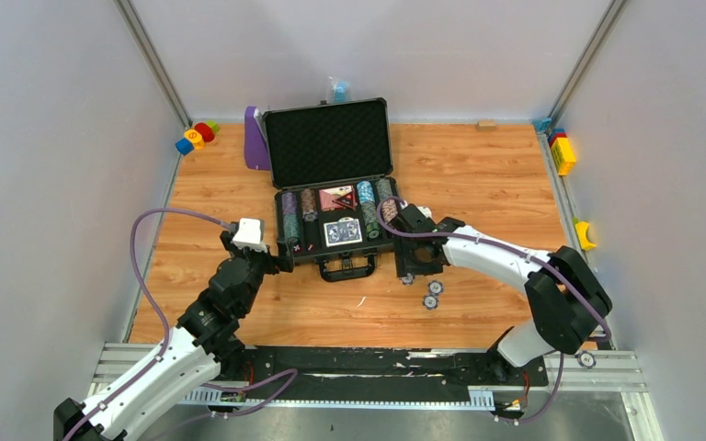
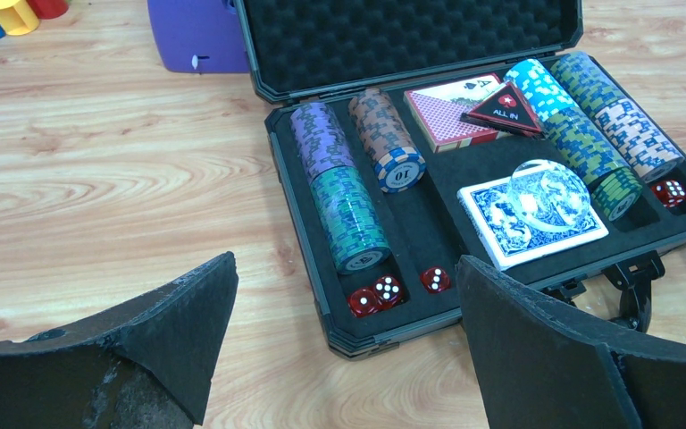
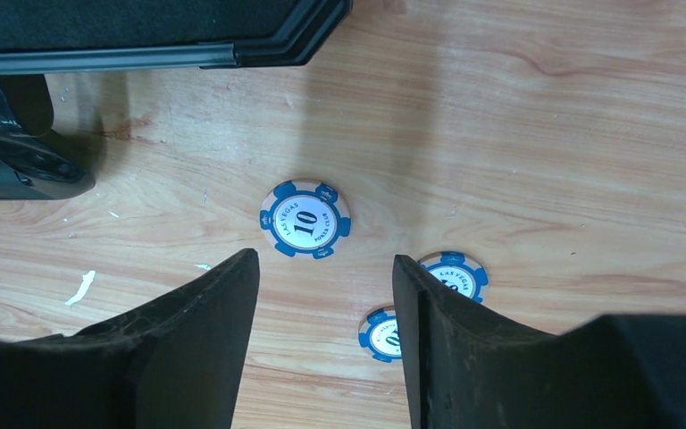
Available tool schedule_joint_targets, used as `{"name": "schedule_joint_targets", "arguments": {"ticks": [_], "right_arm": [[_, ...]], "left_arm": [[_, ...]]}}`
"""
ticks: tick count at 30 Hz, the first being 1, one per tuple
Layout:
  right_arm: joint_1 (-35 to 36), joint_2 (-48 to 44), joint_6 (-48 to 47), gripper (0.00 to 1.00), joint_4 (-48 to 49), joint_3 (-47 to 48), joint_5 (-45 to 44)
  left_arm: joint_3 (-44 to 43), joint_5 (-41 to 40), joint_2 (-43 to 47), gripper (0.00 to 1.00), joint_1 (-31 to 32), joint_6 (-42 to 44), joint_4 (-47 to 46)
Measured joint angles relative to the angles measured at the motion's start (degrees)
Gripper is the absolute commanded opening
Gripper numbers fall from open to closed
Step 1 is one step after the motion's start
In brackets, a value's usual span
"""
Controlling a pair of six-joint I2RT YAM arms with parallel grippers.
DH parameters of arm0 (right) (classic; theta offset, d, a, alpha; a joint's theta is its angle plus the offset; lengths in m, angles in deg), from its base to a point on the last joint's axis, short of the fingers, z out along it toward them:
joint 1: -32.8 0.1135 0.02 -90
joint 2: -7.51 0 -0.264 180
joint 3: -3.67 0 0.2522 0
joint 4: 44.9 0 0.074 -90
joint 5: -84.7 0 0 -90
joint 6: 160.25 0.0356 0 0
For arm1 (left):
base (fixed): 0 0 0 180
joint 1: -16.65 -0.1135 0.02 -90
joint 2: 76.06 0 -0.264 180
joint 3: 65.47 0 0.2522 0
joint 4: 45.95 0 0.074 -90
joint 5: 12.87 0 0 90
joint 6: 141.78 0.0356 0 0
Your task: Pack up texas hold em set
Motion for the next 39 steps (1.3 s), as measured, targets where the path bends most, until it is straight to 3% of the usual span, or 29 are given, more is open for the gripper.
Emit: {"name": "schedule_joint_targets", "arguments": {"ticks": [8, 14, 19, 27, 39], "right_arm": [[0.0, 1.4, -0.1, 0.66, 0.4, 0.5, 1.5], [0.0, 3.6, -0.1, 0.66, 0.7, 0.5, 1.7], [0.1, 5.9, -0.2, 0.62, 1.3, 0.5, 1.6], [0.8, 6.1, -0.5, 0.47, 1.7, 0.5, 1.4], [2.0, 6.3, -0.2, 0.44, 0.5, 1.0, -0.3]], "left_arm": [[0.0, 0.0, 0.1, 1.00, 0.0, 0.0, 0.0], [0.0, 0.1, 0.3, 1.00, 0.0, 0.0, 0.0], [0.0, 0.2, 0.3, 1.00, 0.0, 0.0, 0.0], [0.0, 0.2, 0.3, 1.00, 0.0, 0.0, 0.0], [0.0, 0.2, 0.3, 1.00, 0.0, 0.0, 0.0]]}}
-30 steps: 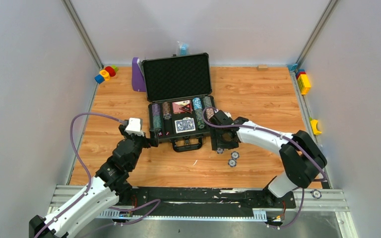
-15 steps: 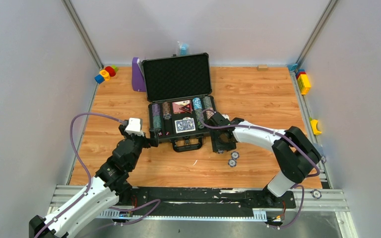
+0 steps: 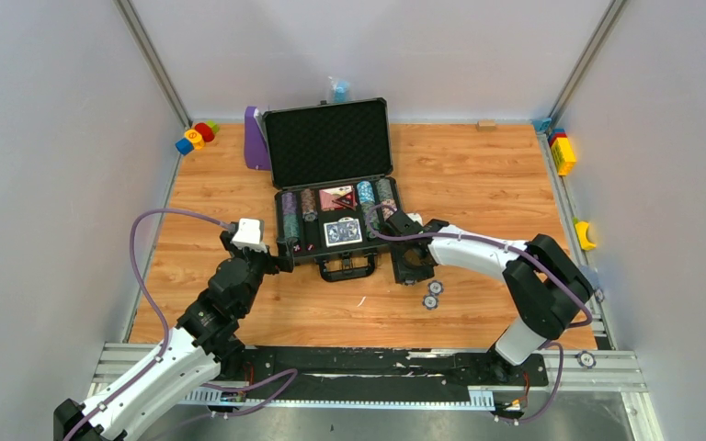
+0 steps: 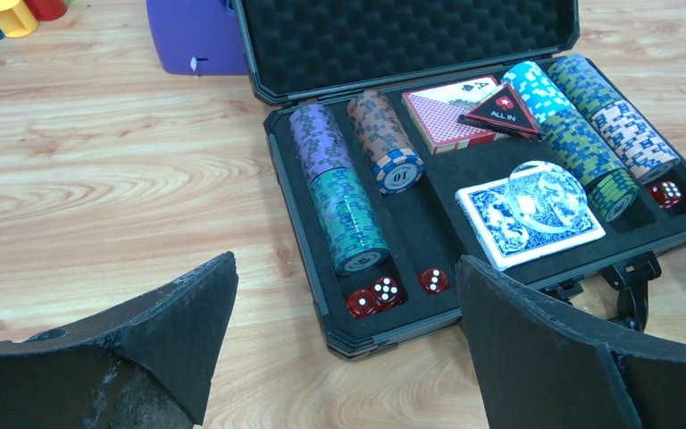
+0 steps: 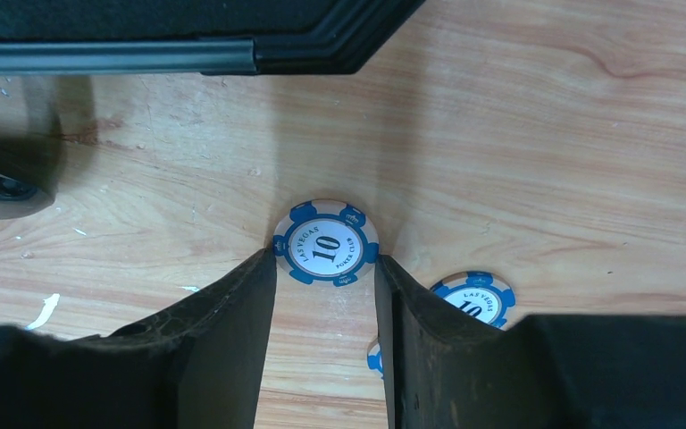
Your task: Pack up texas hold em set
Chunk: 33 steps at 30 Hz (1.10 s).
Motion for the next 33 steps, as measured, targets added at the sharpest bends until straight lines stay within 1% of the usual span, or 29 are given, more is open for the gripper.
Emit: {"name": "schedule_joint_targets", "arguments": {"ticks": [10, 16, 20, 21, 24, 27, 31, 33], "right_arm": [[0.0, -0.7, 0.5, 0.43, -1.8, 0.0, -0.8], [0.0, -3.3, 2.0, 0.44, -4.2, -0.5, -3.3], [0.0, -4.7, 3.3, 0.59, -5.3, -1.9, -4.0], [0.0, -4.7, 3.4, 0.61, -5.4, -2.2, -4.0], [0.0, -5.0, 3.4, 0.64, -5.1, -2.4, -3.5], [0.0, -5.7, 3.3, 0.69, -3.9, -2.4, -1.9], [-0.1, -6.4, 2.9, 0.72, -1.5, -2.3, -0.1], [-0.1, -6.4, 2.8, 0.76, -0.4, -2.3, 0.5]], "left_arm": [[0.0, 0.0, 0.0, 1.00, 0.0, 0.0, 0.0], [0.0, 0.0, -0.2, 1.00, 0.0, 0.0, 0.0], [0.0, 0.1, -0.7, 1.00, 0.0, 0.0, 0.0], [0.0, 0.2, -0.7, 1.00, 0.0, 0.0, 0.0], [0.0, 0.3, -0.8, 1.00, 0.0, 0.0, 0.0], [0.0, 0.3, -0.7, 1.00, 0.0, 0.0, 0.0], [0.0, 0.3, -0.2, 1.00, 0.0, 0.0, 0.0], [0.0, 0.3, 0.0, 1.00, 0.0, 0.0, 0.0]]}}
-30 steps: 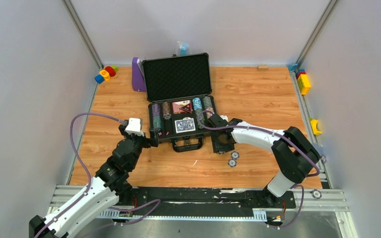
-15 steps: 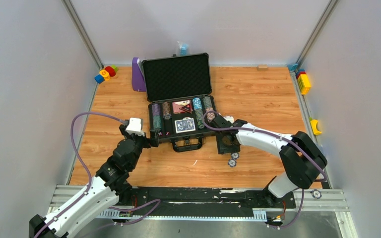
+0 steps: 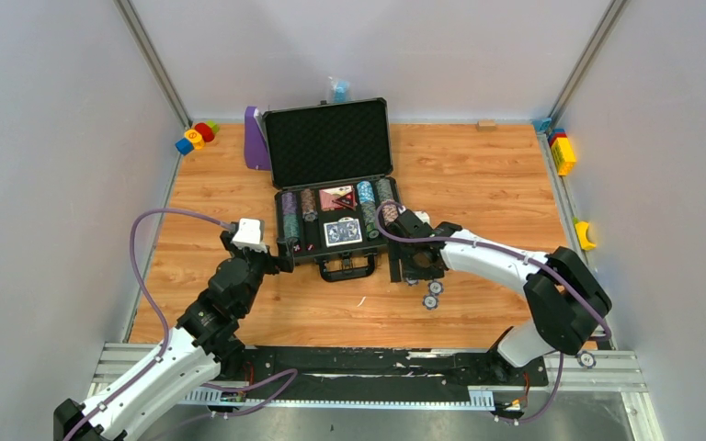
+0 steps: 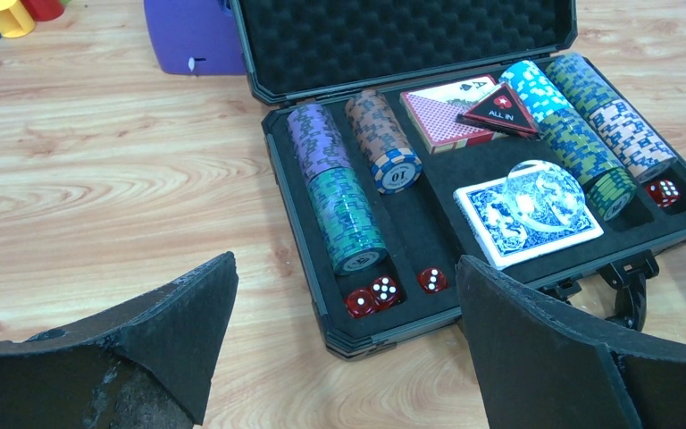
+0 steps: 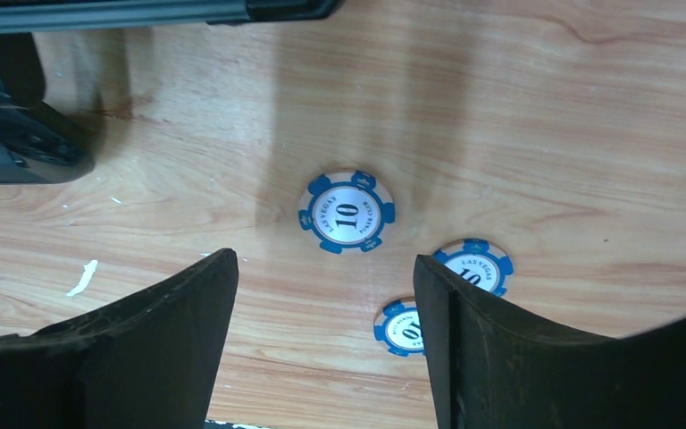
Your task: Pack up texas hold em set
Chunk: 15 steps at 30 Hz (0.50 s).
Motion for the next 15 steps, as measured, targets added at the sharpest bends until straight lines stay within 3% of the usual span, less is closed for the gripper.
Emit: {"name": "schedule_joint_targets", "arguments": {"ticks": [2, 3, 15], "right_arm": [[0.0, 0.0, -0.1, 0.95, 0.8, 0.0, 0.3], [0.0, 0.0, -0.1, 0.99, 1.1, 0.0, 0.3], [-0.1, -10.6, 2.9, 1.00, 4.3, -2.3, -8.1]], "left_arm": [[0.0, 0.0, 0.0, 1.00, 0.0, 0.0, 0.0], [0.0, 0.0, 0.0, 1.00, 0.0, 0.0, 0.0], [0.0, 0.0, 0.0, 1.00, 0.0, 0.0, 0.0]]}}
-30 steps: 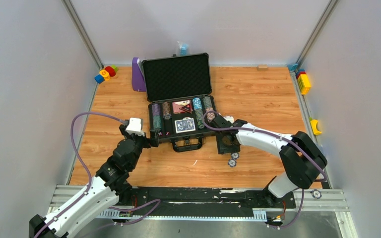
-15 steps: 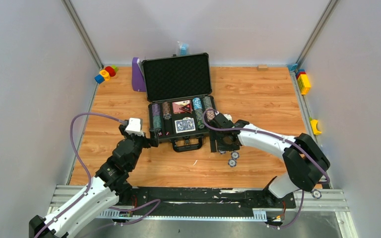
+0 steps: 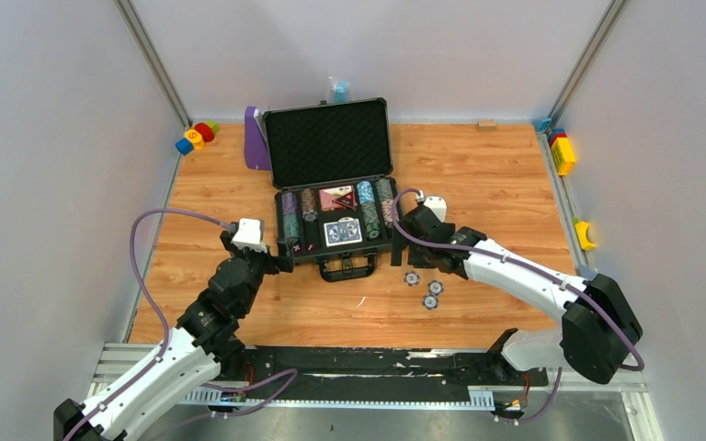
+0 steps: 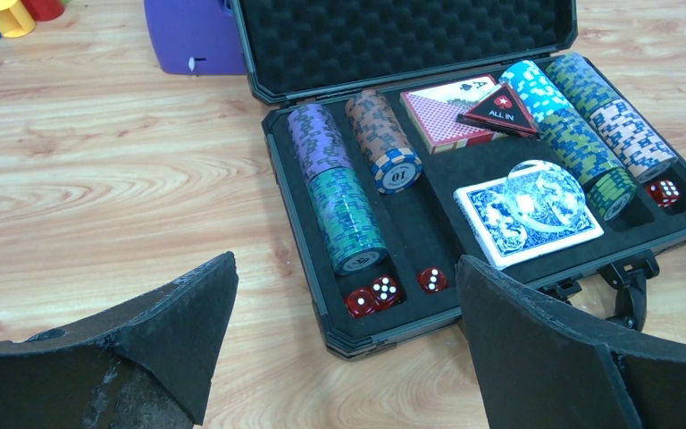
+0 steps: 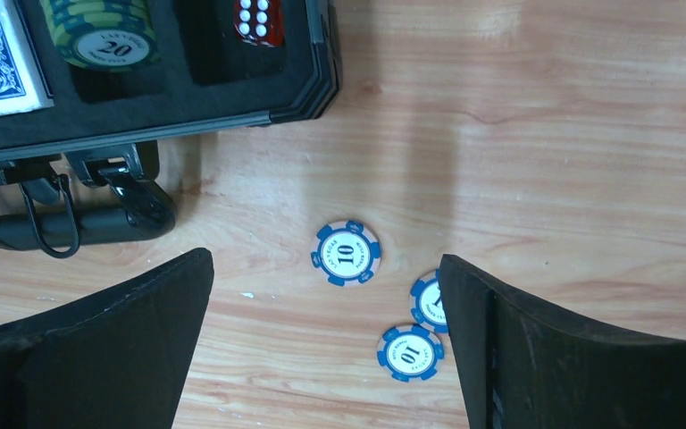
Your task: Pack up texas hold em set
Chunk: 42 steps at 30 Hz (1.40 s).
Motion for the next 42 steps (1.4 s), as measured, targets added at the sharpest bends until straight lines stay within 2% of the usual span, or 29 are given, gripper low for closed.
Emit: {"name": "schedule_joint_targets", "arguments": {"ticks": [7, 10, 13, 15, 27, 31, 36, 42], "right_arm": [[-0.1, 0.9, -0.9, 0.89, 2.3, -0.5, 0.1], [-0.1, 2.4, -0.9, 0.90, 2.3, -0.5, 1.3], [-0.1, 3.4, -1.0, 0.96, 2.3, -0.6, 3.1], [-0.1, 3.5, -1.1, 0.95, 2.5, -0.8, 4.2], [-0.8, 11.0, -1.1, 0.81, 3.5, -1.7, 9.2], [-1.5, 11.1, -1.1, 0.78, 3.9, -1.7, 10.1], [-3.3, 11.1, -1.1, 0.65, 4.0, -1.8, 11.7], [-4.8, 10.9, -1.1, 0.59, 4.1, -2.1, 13.0]], "left_arm": [[0.0, 0.0, 0.0, 1.00, 0.0, 0.0, 0.0], [0.0, 0.0, 0.0, 1.00, 0.0, 0.0, 0.0], [0.0, 0.0, 0.0, 1.00, 0.0, 0.0, 0.0], [0.1, 0.0, 0.0, 1.00, 0.0, 0.0, 0.0], [0.2, 0.0, 0.0, 1.00, 0.0, 0.0, 0.0], [0.2, 0.0, -0.1, 1.00, 0.0, 0.0, 0.0], [0.2, 0.0, -0.1, 1.00, 0.0, 0.0, 0.0], [0.2, 0.0, -0.1, 1.00, 0.0, 0.0, 0.0]]}}
